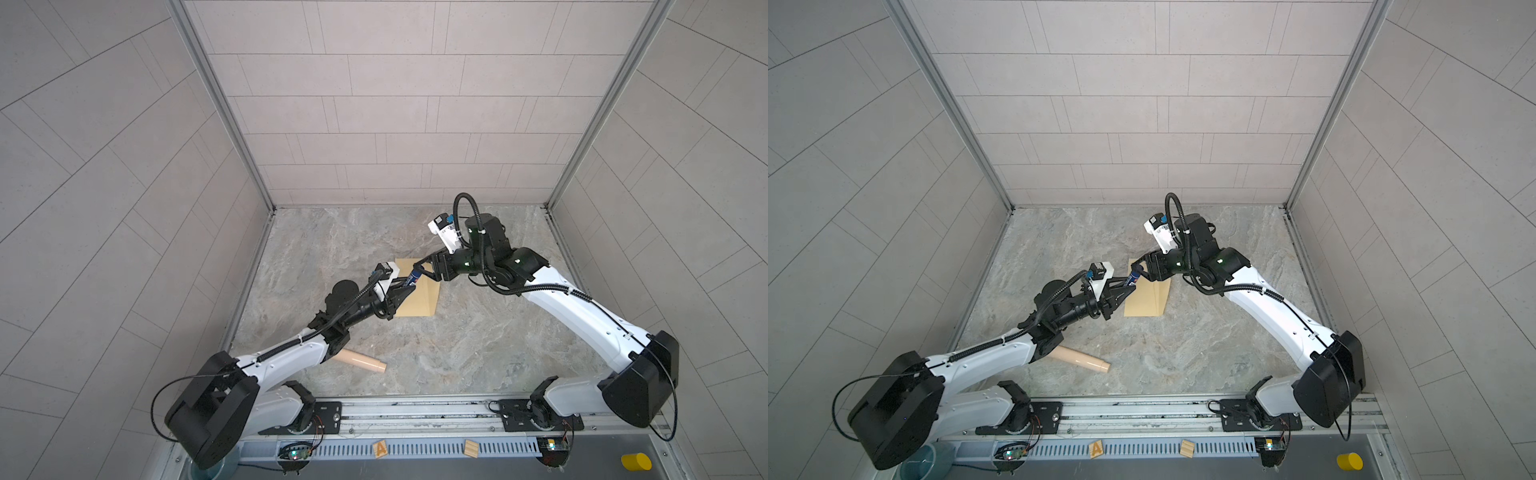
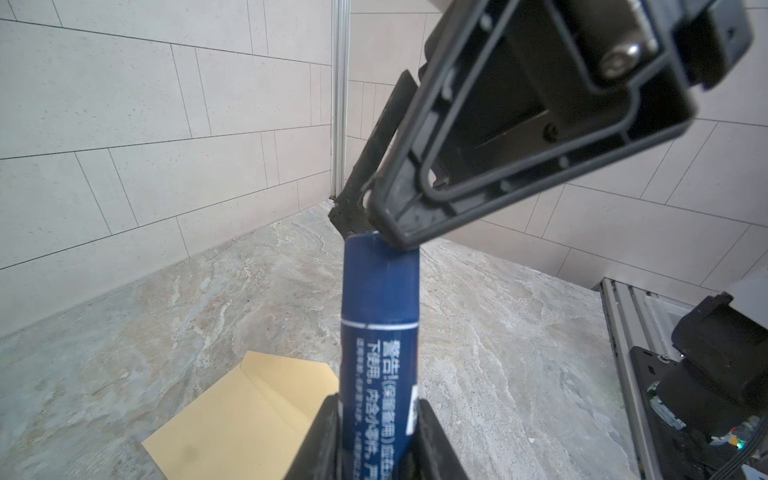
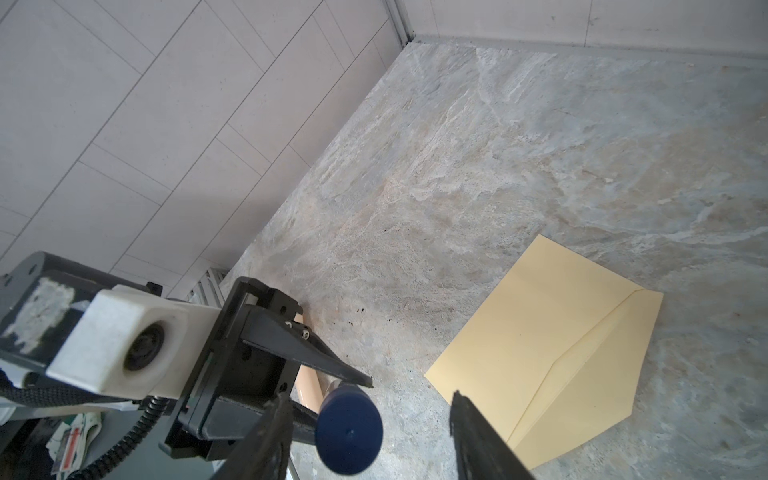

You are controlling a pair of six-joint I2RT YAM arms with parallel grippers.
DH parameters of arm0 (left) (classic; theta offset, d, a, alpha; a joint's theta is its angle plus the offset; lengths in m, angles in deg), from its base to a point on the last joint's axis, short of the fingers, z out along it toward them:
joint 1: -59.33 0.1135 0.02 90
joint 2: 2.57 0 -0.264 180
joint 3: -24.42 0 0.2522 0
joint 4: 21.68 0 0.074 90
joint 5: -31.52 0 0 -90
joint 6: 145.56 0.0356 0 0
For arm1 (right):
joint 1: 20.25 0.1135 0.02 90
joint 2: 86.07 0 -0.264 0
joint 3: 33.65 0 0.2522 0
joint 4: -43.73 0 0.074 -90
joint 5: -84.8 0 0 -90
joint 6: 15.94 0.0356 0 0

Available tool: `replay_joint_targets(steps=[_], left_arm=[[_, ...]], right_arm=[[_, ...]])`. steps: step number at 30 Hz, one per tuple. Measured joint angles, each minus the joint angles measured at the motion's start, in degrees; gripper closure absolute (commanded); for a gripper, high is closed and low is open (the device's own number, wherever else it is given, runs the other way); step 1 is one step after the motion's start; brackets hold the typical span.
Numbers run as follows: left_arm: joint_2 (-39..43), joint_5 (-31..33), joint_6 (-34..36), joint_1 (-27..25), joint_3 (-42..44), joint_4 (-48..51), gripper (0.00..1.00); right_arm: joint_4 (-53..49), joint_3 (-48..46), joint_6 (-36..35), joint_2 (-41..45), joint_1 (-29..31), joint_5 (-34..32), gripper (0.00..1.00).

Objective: Place the letter into the envelope and seal it
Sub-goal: 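Grasp and lift the blue glue stick with left gripper while right releases envelope, then grip the blue cap with the right gripper while left holds the glue stick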

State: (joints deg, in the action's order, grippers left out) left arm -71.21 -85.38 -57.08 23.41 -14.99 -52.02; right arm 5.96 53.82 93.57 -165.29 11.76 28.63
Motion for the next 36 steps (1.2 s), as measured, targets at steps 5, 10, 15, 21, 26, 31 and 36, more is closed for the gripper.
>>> replay_joint_targets(steps=[5, 10, 15, 21, 26, 31, 36], left_arm=[[0.00, 0.68, 0.94, -0.13, 0.09, 0.72, 1.00], [0.02, 1.25, 1.36, -0.22, 0.09, 1.14, 1.00], [0.02, 1.29, 1.42, -0.26, 0.09, 1.14, 1.00], [0.02, 1.44, 1.57, -0.28, 0.11, 1.64, 1.00], [0.02, 1.53, 1.57, -0.33, 0.11, 1.70, 0.64], [0.02, 1.44, 1.68, -0.50, 0.11, 1.97, 0.34], [0.02, 1.44, 1.31, -0.50, 0.11, 2.10, 0.32]], right_arm=[[-0.37, 0.02, 0.07, -0.87, 0.52, 0.44, 0.50], [-0.61, 0.09, 0.07, -1.51, 0.79, 0.55, 0.54], [-0.57, 0.22, 0.15, -2.58, 1.14, 0.96, 0.62], [-0.31, 0.37, 0.61, -3.52, 1.38, 1.92, 0.82], [-0.24, 0.42, 0.66, -3.61, 1.36, 2.16, 0.99], [-0.26, 0.42, 0.55, -3.61, 1.38, 2.08, 1.00], [-0.24, 0.42, 0.44, -3.61, 1.73, 2.08, 1.00]])
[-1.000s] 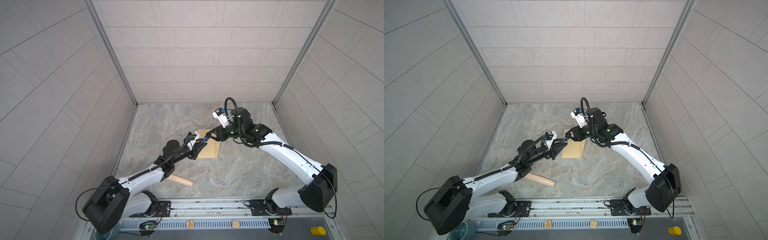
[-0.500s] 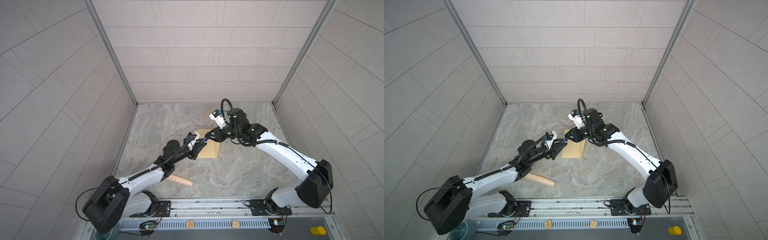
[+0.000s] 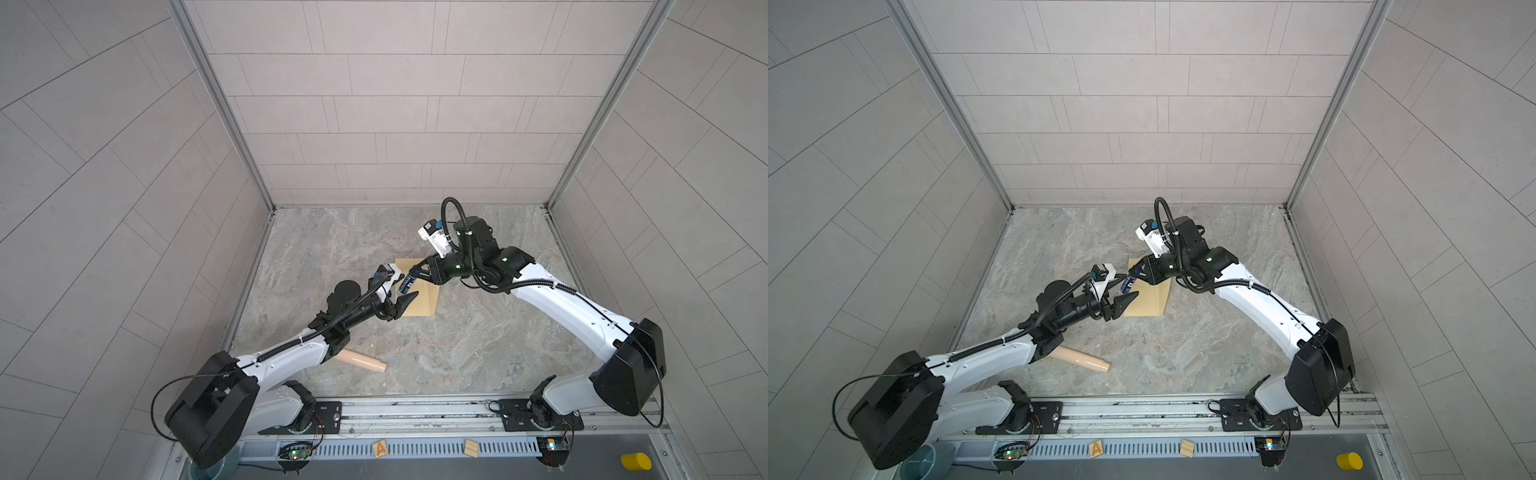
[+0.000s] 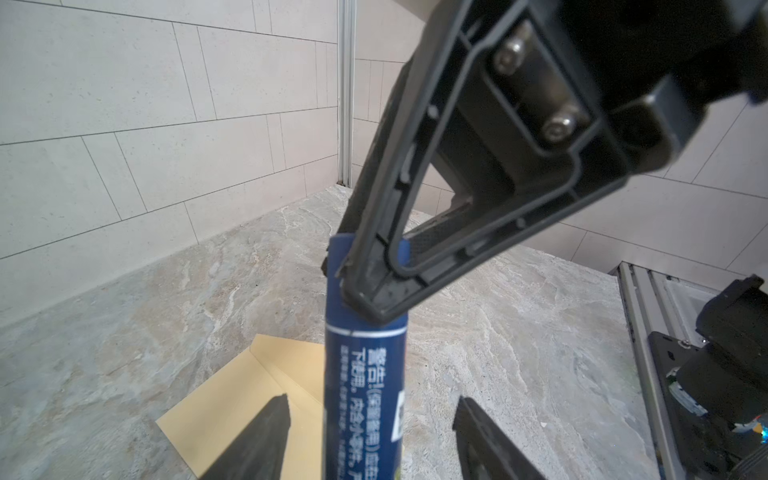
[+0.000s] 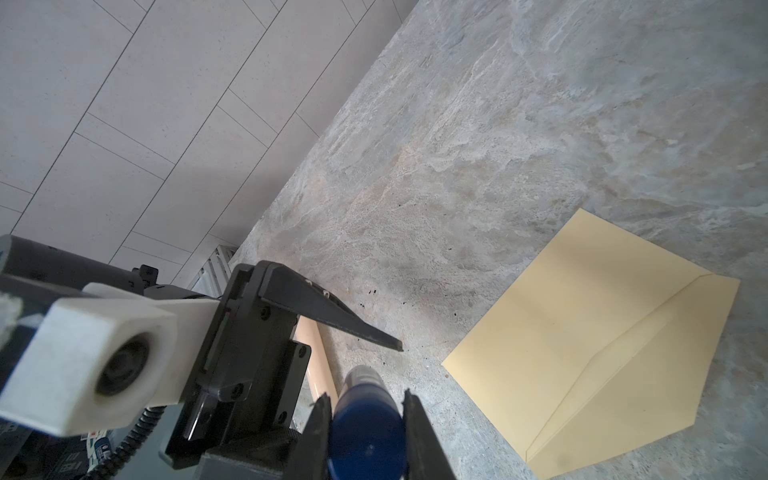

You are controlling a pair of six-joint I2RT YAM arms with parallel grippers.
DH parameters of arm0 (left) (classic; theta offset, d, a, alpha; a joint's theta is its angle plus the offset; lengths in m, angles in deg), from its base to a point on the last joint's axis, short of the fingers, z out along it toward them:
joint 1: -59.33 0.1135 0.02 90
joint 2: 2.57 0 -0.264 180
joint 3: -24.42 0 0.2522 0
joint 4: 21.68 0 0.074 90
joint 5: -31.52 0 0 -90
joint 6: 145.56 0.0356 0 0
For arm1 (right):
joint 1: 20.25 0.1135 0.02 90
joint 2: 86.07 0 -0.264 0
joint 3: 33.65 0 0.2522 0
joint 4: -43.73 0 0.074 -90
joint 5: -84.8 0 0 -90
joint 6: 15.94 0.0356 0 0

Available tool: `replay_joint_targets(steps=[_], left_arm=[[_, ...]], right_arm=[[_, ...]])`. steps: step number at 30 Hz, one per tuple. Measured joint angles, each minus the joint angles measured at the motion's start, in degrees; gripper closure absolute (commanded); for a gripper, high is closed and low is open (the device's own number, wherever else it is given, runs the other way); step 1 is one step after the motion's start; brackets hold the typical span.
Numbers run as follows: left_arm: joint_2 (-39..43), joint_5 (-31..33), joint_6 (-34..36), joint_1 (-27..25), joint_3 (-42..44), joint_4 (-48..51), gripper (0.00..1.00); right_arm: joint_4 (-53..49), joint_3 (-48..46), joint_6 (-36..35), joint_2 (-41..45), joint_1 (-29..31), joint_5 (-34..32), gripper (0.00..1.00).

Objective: Place the letter into the envelope and seal it
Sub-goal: 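Grip the blue cap with the right gripper while left holds the glue stick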

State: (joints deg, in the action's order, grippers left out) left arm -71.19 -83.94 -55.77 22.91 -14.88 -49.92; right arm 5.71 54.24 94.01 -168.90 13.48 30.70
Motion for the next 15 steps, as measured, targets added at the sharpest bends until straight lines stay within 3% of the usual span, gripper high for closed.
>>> replay_joint_targets(steps=[6, 15], left_arm=[[0.00, 0.00, -0.11, -0.04, -0.07, 0.02, 0.37], [-0.20, -0.26, -0.33, -0.11, -0.37, 0.50, 0.76]], right_arm=[[-0.02, 0.00, 0.00, 0.00, 1.31, 0.02, 1.00], [0.07, 0.00, -0.02, -0.13, 2.27, 0.00, 1.00]])
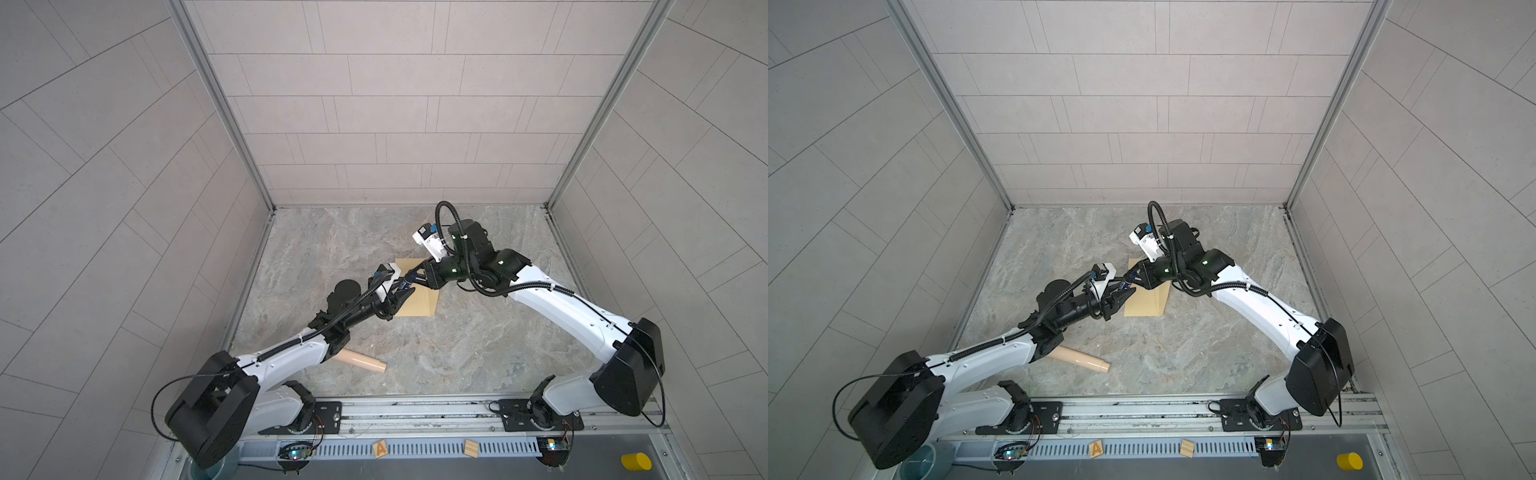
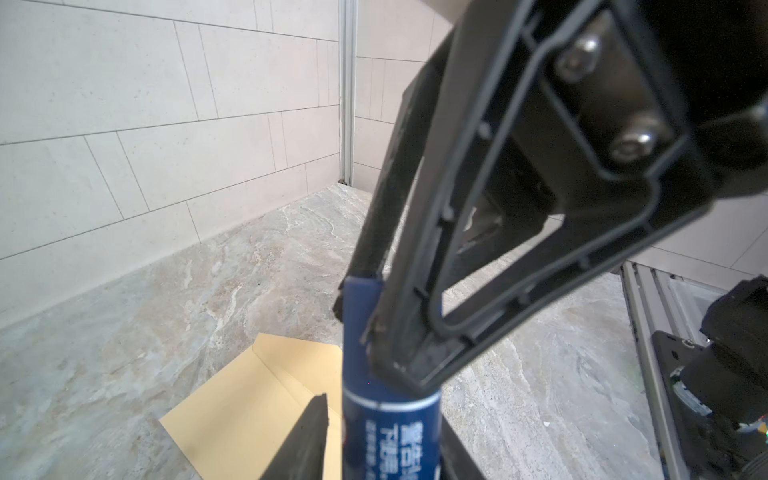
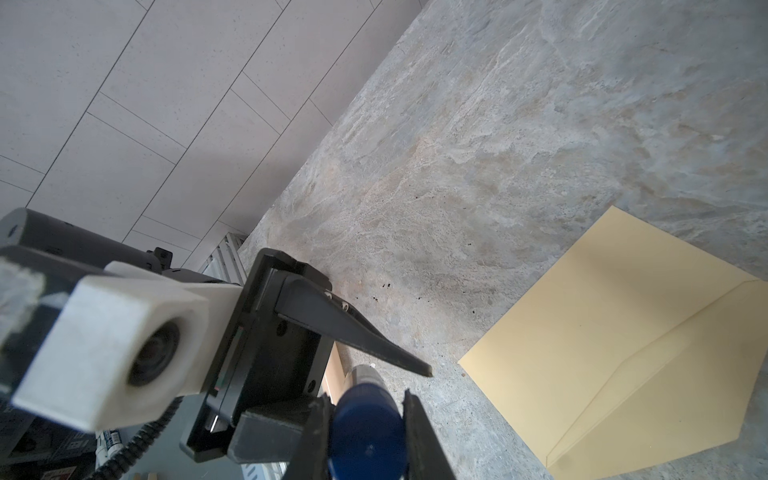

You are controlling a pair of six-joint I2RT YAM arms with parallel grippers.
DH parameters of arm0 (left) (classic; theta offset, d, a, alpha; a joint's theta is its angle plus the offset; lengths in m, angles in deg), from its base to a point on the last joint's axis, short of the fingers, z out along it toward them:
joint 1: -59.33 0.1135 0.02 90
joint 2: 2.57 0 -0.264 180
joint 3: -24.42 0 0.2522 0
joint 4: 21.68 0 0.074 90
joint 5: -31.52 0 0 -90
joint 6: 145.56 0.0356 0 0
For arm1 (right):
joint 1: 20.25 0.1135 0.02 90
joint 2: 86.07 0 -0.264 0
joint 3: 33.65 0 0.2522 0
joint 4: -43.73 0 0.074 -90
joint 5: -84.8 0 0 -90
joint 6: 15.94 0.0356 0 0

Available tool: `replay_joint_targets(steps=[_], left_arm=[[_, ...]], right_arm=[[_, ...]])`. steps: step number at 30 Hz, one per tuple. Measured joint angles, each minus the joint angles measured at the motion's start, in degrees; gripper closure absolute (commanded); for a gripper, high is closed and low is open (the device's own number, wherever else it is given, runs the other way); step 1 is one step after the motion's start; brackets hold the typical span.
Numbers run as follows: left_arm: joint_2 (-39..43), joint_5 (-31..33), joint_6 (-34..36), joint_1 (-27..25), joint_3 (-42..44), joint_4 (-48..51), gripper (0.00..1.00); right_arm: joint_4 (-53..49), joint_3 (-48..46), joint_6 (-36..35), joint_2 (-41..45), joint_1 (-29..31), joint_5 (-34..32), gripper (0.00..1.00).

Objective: Place the letter into the envelope and seal it
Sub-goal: 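Grip the blue cap with the right gripper while left holds the glue stick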

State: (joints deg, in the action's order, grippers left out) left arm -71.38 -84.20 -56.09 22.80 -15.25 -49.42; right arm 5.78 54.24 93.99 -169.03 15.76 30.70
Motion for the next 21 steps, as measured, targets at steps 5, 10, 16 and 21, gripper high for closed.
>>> replay_joint_targets(steps=[5, 10, 16, 21], left_arm=[[-0.11, 0.04, 0.22, -0.22, -0.13, 0.26, 0.98], [-0.48, 0.04, 0.44, -0.26, -0.42, 0.48, 1.00], [-1.14, 0.28, 1.64, -0.61, -1.20, 1.64, 1.00], [-1.81, 0.63, 2.89, -1.29, -2.16, 2.19, 1.00]], right_arm=[[0.33, 0.00, 0.00, -0.09, 0.00, -0.17, 1.00], [0.28, 0.00, -0.22, -0.09, -0.02, -0.57, 1.00], [-0.59, 0.00, -1.07, 0.13, -0.31, -1.73, 1.00], [-1.90, 0.00, -1.92, 0.87, -1.29, -1.51, 1.00]])
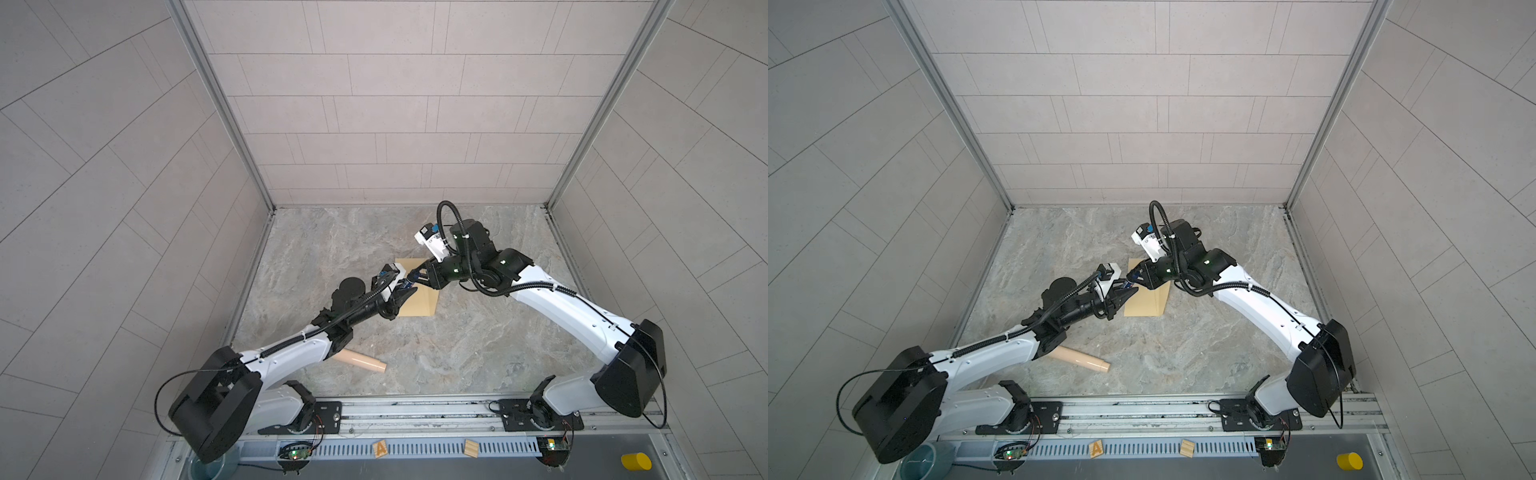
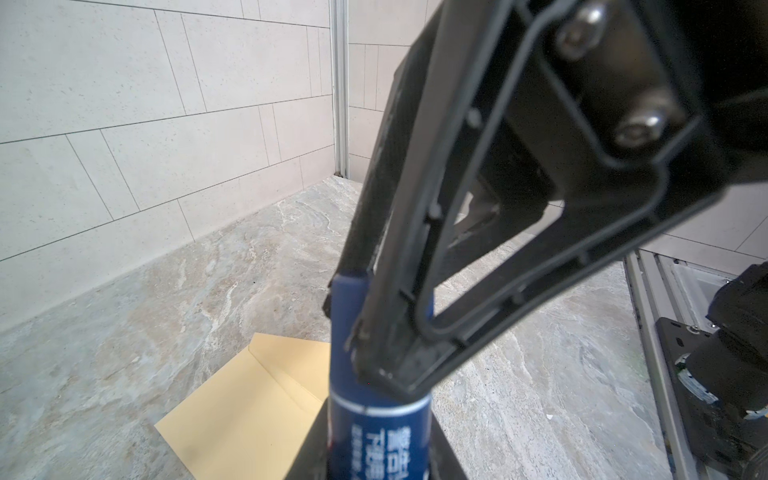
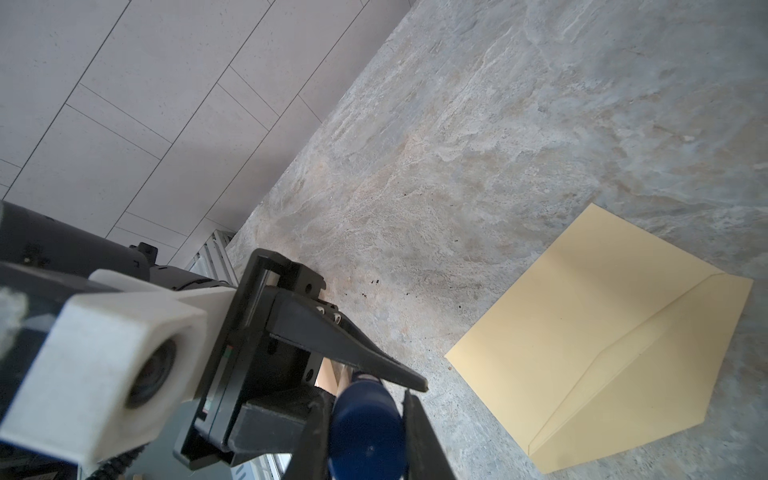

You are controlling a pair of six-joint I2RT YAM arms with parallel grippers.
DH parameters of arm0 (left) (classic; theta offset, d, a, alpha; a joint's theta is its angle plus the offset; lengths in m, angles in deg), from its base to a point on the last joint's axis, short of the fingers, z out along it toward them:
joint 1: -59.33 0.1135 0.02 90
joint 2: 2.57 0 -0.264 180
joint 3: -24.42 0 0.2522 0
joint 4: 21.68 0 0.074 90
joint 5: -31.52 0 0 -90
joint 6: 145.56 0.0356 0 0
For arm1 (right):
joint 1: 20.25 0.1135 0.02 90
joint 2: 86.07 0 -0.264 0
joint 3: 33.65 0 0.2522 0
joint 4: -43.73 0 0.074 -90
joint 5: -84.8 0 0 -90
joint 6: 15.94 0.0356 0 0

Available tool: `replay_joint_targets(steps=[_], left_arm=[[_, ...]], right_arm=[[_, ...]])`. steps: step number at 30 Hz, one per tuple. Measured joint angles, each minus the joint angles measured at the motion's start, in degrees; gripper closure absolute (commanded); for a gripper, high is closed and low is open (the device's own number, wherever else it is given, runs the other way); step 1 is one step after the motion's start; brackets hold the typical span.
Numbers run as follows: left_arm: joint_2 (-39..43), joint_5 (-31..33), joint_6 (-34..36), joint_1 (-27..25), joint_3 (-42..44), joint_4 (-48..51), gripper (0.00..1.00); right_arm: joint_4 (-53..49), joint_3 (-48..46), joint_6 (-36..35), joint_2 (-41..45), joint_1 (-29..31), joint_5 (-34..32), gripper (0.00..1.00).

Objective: Place the letter into the envelope and seal it
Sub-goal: 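Grip the blue cap with the right gripper while left holds the glue stick, then pull the blue cap off the glue stick, moving right gripper away from left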

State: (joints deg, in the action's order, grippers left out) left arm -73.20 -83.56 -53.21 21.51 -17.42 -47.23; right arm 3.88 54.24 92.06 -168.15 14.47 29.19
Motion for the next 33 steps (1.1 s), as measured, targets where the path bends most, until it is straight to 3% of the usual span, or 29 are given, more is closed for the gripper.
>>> replay_joint_targets(steps=[33], left_arm=[[-2.32, 1.79, 2.82, -2.34, -2.71, -0.04, 1.00]], right_arm=[[-3.15, -0.52, -1.57, 2.71, -3.34, 2.91, 1.00]])
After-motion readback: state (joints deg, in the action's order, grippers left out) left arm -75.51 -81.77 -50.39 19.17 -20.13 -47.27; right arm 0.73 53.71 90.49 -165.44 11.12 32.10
